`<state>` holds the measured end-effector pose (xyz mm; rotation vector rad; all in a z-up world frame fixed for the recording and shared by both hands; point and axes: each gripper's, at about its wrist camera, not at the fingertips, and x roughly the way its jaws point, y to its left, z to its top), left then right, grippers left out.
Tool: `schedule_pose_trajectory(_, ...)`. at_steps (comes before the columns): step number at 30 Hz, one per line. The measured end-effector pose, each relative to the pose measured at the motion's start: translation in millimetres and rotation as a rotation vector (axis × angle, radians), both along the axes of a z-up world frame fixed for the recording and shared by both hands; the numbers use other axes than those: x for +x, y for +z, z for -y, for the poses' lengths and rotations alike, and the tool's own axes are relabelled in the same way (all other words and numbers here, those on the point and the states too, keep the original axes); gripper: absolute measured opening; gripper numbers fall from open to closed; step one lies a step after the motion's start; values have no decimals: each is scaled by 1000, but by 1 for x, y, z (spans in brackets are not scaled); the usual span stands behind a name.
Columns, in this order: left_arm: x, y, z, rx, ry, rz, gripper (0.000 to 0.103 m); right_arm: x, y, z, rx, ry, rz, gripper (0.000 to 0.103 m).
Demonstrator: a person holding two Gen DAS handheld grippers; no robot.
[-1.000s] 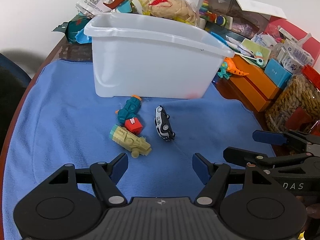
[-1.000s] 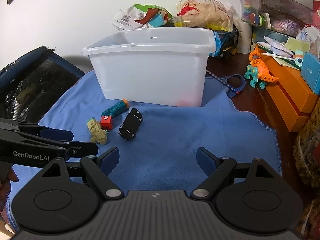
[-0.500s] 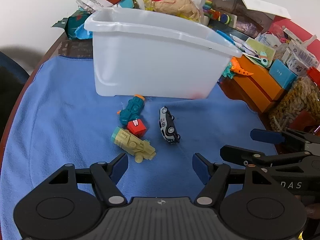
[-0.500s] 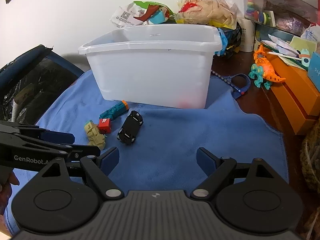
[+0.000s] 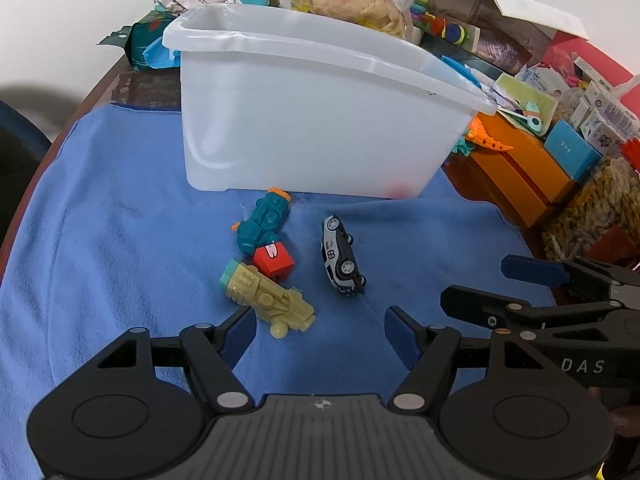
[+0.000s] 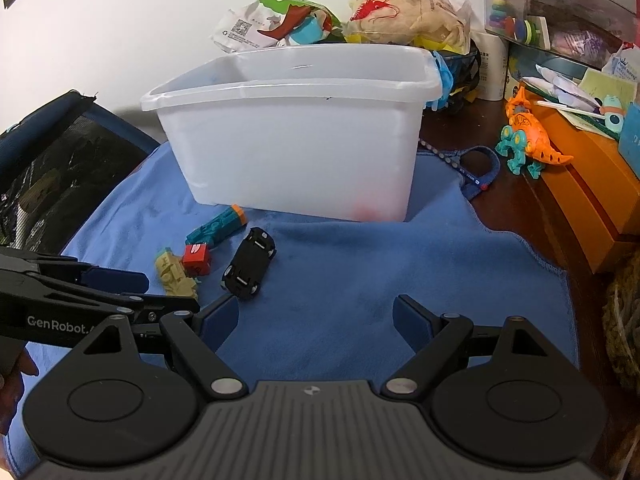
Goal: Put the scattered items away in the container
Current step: 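Move both open tools back toward the remaining toys on the cloth, then grasp the tan wooden toy with the left tool while the right tool grasps the black car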
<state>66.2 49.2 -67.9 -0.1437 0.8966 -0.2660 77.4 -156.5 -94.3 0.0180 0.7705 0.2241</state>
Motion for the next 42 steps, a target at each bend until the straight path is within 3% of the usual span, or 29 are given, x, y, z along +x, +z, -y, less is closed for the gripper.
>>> schedule_pose_trajectory(15,14,-10,-7,-8,0,-21,74,16,-4,-5,-2,49,-2,85)
schedule_pose_trajectory(22,32,-17,-8,1,29,-16,74,54,9,-27,88,73,-16,80)
schedule_pose_trajectory(24,36,-20,-5,40,25,-12,73,65,7,-43,48,89,-7,77)
schedule_pose_trajectory(26,37,-20,-6,73,1,-6,65,77,-2,-58,-6,120,-35,59)
schedule_pose_trajectory(28,36,-20,-10,92,-37,3,57,84,-13,-65,-30,150,-53,50)
schedule_pose_trajectory(29,35,-20,-13,102,-56,7,52,84,-18,-69,-60,159,-58,52)
schedule_pose_trajectory(34,28,-20,-23,171,-97,34,43,72,-39,-64,-95,176,-91,51)
schedule_pose_trajectory(38,20,-25,-13,237,-91,99,45,56,-47,-61,-134,212,0,51)
schedule_pose_trajectory(39,18,-26,-11,246,-82,114,45,54,-47,-61,-135,216,9,46)
schedule_pose_trajectory(40,17,-26,-10,244,-71,116,44,54,-46,-62,-133,221,13,33)
schedule_pose_trajectory(42,15,-24,-11,214,-68,103,42,50,-42,-63,-144,221,21,33)
